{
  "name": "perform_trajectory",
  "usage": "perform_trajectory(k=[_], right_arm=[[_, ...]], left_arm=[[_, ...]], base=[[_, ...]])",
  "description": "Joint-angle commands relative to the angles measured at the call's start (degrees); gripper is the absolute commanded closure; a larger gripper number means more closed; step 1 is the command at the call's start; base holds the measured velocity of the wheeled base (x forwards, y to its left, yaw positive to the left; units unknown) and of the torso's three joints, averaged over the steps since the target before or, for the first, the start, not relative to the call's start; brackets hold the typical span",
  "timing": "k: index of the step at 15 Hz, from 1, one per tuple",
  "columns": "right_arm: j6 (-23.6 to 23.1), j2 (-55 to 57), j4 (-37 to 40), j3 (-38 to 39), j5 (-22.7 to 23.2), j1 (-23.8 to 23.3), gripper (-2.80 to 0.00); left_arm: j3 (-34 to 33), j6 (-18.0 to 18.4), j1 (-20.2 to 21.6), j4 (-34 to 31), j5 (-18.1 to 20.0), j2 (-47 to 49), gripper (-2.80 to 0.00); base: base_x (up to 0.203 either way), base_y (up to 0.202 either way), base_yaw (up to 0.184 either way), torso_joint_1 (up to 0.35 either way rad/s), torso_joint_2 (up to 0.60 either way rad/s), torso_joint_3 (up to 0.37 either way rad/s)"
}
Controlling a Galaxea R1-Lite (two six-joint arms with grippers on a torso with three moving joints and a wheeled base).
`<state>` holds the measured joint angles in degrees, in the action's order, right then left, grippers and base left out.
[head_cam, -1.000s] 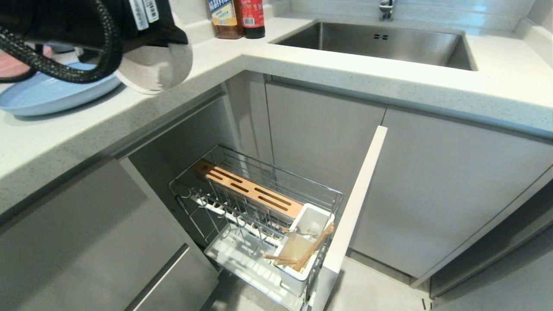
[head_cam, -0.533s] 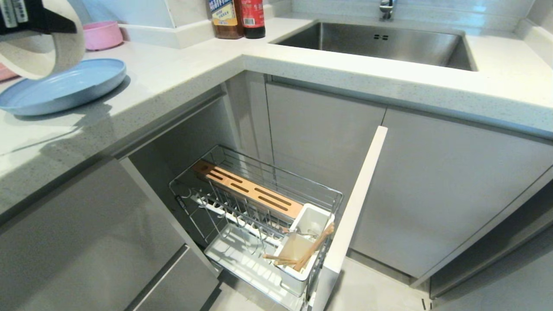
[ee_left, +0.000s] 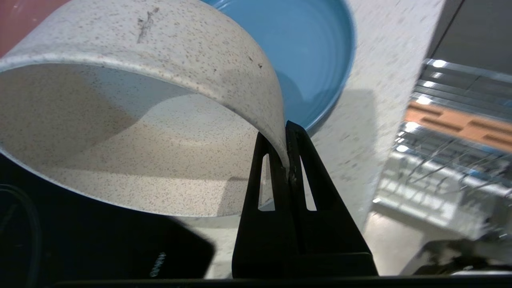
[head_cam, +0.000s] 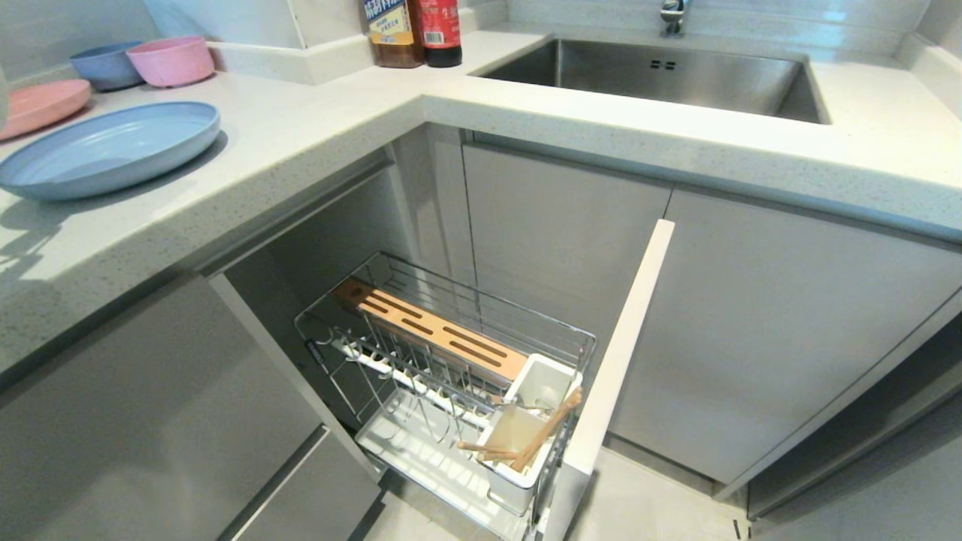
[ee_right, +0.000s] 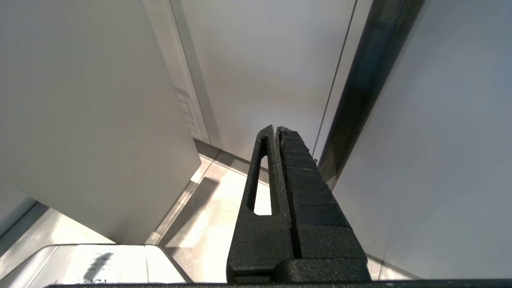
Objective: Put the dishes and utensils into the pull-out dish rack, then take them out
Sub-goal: Take the bowl out of the cupboard
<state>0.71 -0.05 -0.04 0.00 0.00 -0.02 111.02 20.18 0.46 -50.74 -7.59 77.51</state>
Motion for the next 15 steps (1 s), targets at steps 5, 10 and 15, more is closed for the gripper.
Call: perform_trajectory(k=[5,10,15], right_arm=[[0.0,0.0,0.0,0.1,0.0,0.0,0.00],[0.0,0.0,-0.1,0.1,0.0,0.0,0.00],[0.0,0.0,0.0,0.1,0.0,0.0,0.00]], left_arm=[[0.3,2.4,3.2,2.8,0.3,5.1,0.00],[0.3,2.2,3.5,4.5,0.4,8.9,0.00],[0.3,1.5,3.5,4.6,1.6,10.3,0.00]], base=[[0.000,0.000,0.000,0.000,0.00,0.000],[0.000,0.000,0.000,0.000,0.00,0.000],[0.000,0.000,0.000,0.000,0.00,0.000]])
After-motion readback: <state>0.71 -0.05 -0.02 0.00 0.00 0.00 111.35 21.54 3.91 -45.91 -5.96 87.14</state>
